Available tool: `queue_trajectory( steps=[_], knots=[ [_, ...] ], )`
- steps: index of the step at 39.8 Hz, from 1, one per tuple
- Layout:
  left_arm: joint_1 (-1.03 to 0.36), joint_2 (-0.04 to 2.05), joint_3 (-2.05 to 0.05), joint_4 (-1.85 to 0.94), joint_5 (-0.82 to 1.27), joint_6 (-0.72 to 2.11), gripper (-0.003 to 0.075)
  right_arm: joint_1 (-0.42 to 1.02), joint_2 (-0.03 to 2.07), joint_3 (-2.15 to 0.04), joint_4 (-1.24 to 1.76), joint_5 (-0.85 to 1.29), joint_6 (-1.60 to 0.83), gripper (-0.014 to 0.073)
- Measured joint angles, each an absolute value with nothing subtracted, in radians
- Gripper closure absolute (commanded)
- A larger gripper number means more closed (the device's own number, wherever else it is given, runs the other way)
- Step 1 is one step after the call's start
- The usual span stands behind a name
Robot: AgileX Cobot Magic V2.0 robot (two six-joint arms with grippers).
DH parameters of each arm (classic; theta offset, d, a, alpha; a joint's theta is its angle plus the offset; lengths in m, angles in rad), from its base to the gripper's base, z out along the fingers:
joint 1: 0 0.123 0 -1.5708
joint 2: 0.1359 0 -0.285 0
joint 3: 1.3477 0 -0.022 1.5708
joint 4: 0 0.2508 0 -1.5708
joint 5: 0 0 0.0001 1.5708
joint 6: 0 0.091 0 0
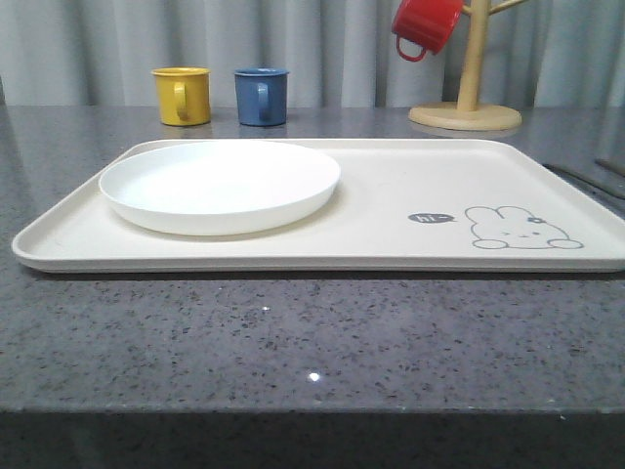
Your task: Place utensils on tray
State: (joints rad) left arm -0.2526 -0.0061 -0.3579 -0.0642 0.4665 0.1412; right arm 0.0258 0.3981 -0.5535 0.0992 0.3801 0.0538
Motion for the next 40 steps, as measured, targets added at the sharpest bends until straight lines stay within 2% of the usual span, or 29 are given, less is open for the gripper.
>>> queue_trajectory(
  steps=[33, 36, 40],
  knots=[
    [-0.253, -0.006, -0.358, -0.064, 0.467, 0.141, 0.0738, 0.026, 0.398, -0.553, 0.101, 0.380, 0.054, -0.0029],
    [-0.253, -0.006, -0.358, -0.064, 0.467, 0.141, 0.0738, 0.026, 0.398, -0.553, 0.103, 0.380, 0.054, 0.0011],
    [-0.253, -0.006, -0.358, -0.064, 0.467, 0.141, 0.0738, 0.026, 0.398, -0.553, 0.103, 0.380, 0.054, 0.0127]
  ],
)
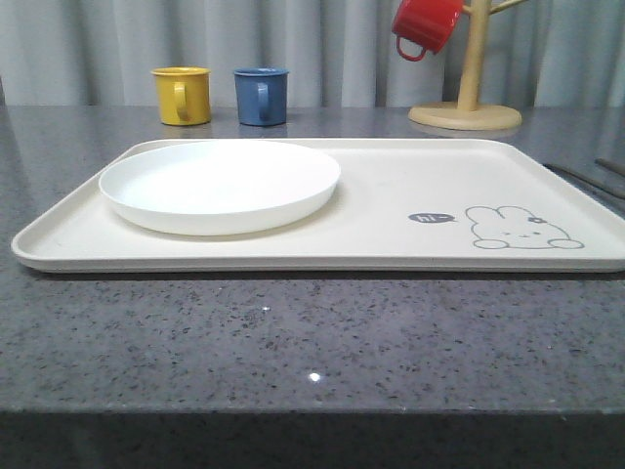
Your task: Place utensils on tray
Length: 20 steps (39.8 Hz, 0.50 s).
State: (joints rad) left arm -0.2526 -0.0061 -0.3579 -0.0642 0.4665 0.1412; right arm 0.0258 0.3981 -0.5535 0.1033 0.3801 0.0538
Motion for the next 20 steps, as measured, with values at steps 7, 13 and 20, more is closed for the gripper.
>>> queue_trajectory(
  steps=[7, 13, 20],
  knots=[
    [-0.253, -0.006, -0.358, -0.064, 0.467, 0.141, 0.0738, 0.026, 0.462, -0.590, 0.103, 0.415, 0.054, 0.0165],
    [-0.253, -0.006, -0.358, -0.064, 0.467, 0.141, 0.0738, 0.026, 0.652, -0.713, 0.069, 0.539, 0.048, 0.0165],
    [-0.253, -0.006, -0.358, -0.064, 0.467, 0.141, 0.0738, 0.026, 0.911, -0.903, 0.038, 0.702, 0.045, 0.0165]
  ],
)
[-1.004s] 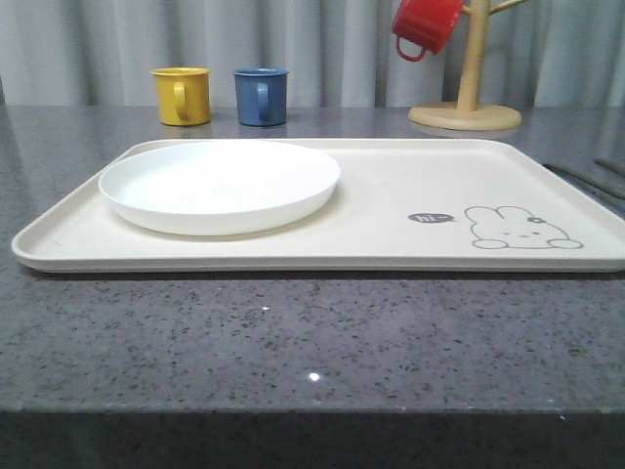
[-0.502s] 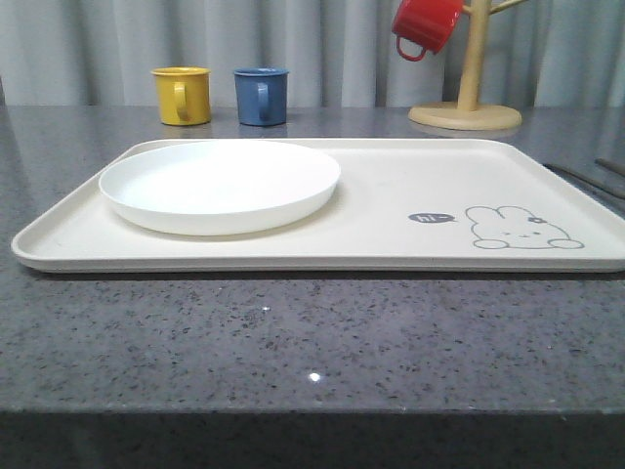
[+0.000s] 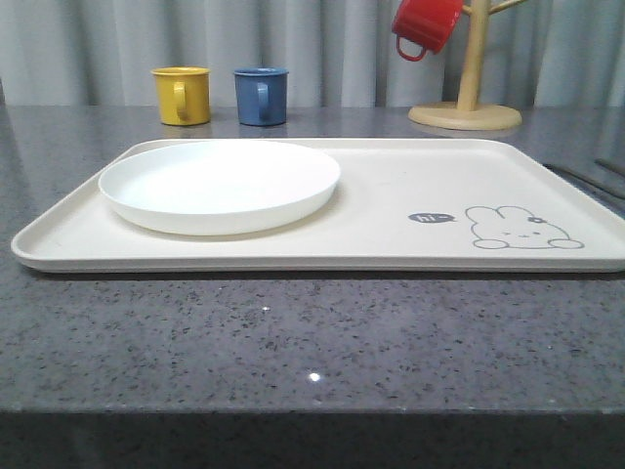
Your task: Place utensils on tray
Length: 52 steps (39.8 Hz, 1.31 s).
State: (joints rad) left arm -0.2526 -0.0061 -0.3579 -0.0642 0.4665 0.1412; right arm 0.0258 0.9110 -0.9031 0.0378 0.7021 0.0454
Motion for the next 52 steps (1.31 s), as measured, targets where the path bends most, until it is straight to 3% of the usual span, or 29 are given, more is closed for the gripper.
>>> queue_trajectory(
  steps=[10, 20, 52],
  knots=[
    [-0.253, -0.006, -0.358, -0.064, 0.467, 0.141, 0.0738, 0.026, 1.224, -1.106, 0.032, 0.849, 0.044, 0.0172],
    [-0.253, -0.006, -0.358, -0.064, 0.467, 0.141, 0.0738, 0.037, 1.416, -1.146, 0.032, 0.865, 0.044, 0.0214],
    [-0.253, -0.006, -0.358, -0.064, 0.467, 0.141, 0.0738, 0.050, 1.598, -1.148, 0.032, 0.812, 0.044, 0.0214]
  ],
)
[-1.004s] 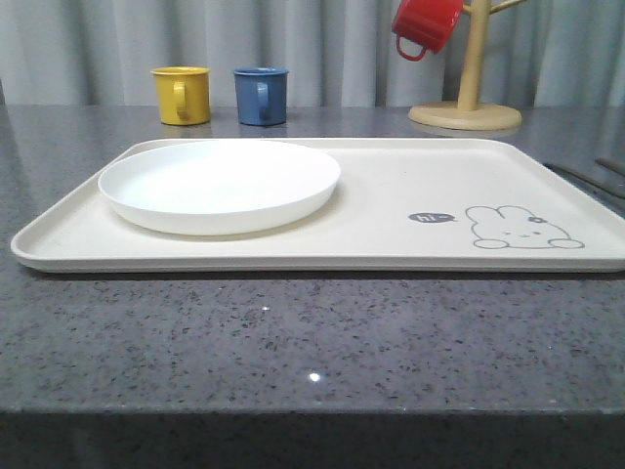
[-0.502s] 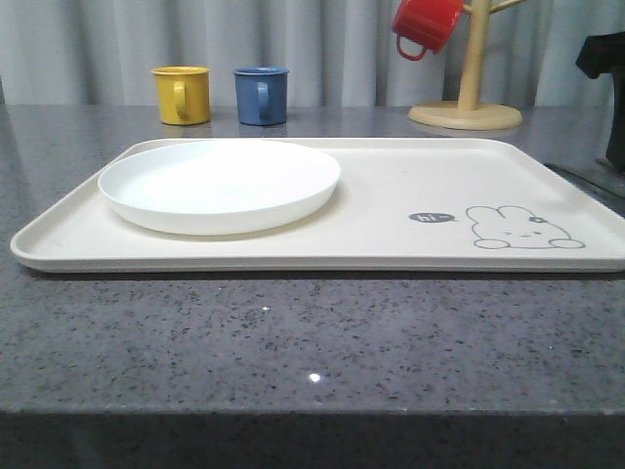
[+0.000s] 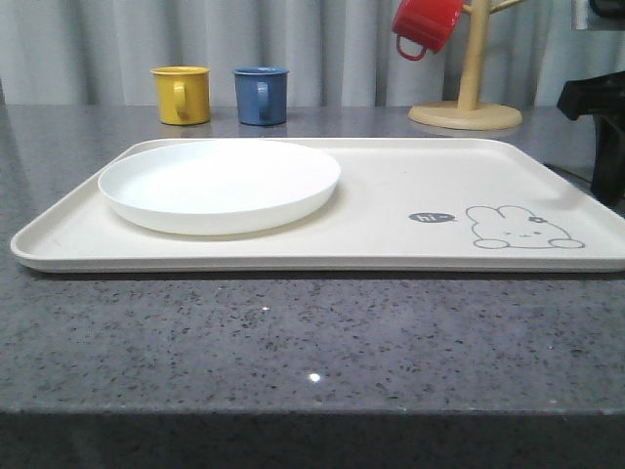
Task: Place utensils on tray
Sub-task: 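Grasp the fork with the right gripper and lift it, then lower the fork onto the tray beside the plate and open the right gripper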
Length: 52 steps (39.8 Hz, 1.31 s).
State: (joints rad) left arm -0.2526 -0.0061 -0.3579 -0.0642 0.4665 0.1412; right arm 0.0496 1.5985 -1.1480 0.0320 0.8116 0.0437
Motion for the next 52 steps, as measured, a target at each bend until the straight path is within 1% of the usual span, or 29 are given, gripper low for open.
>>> queue_trajectory(
  steps=[2, 5, 7, 12, 14, 17, 23, 28, 34, 37, 44, 52],
  knots=[
    [-0.253, -0.006, -0.358, -0.064, 0.467, 0.141, 0.0738, 0.050, 1.600, -1.149, 0.032, 0.810, 0.044, 0.0225],
    [-0.253, -0.006, -0.358, -0.064, 0.467, 0.141, 0.0738, 0.050, 1.600, -1.150, 0.032, 0.809, 0.044, 0.0288],
    [-0.253, -0.006, -0.358, -0.064, 0.467, 0.141, 0.0738, 0.050, 1.601, -1.150, 0.032, 0.807, 0.044, 0.0370],
    [-0.253, -0.006, -0.358, -0.064, 0.467, 0.141, 0.0738, 0.050, 1.603, -1.150, 0.030, 0.803, 0.043, 0.0542],
    [-0.253, -0.006, -0.358, -0.064, 0.467, 0.141, 0.0738, 0.050, 1.603, -1.150, 0.030, 0.803, 0.043, 0.0594],
    [-0.253, -0.006, -0.358, -0.064, 0.467, 0.141, 0.0738, 0.050, 1.603, -1.150, 0.030, 0.803, 0.043, 0.0634],
    [-0.253, -0.006, -0.358, -0.064, 0.467, 0.141, 0.0738, 0.050, 1.589, -1.150, 0.030, 0.803, 0.043, 0.0631],
    [-0.253, -0.006, -0.358, -0.064, 0.467, 0.141, 0.0738, 0.054, 1.525, -1.150, 0.030, 0.807, 0.046, 0.0631],
    [-0.253, -0.006, -0.358, -0.064, 0.467, 0.141, 0.0738, 0.106, 1.445, -1.150, 0.007, 0.861, 0.125, 0.0631],
    [-0.253, -0.006, -0.358, -0.064, 0.467, 0.141, 0.0738, 0.158, 1.429, -1.153, -0.027, 0.894, 0.192, 0.0631],
    [-0.253, -0.006, -0.358, -0.064, 0.467, 0.141, 0.0738, 0.330, 1.435, -1.189, -0.119, 0.926, 0.374, 0.0631],
    [-0.253, -0.006, -0.358, -0.064, 0.467, 0.141, 0.0738, 0.513, 1.538, -1.305, -0.135, 0.937, 0.514, 0.0629]
  ],
)
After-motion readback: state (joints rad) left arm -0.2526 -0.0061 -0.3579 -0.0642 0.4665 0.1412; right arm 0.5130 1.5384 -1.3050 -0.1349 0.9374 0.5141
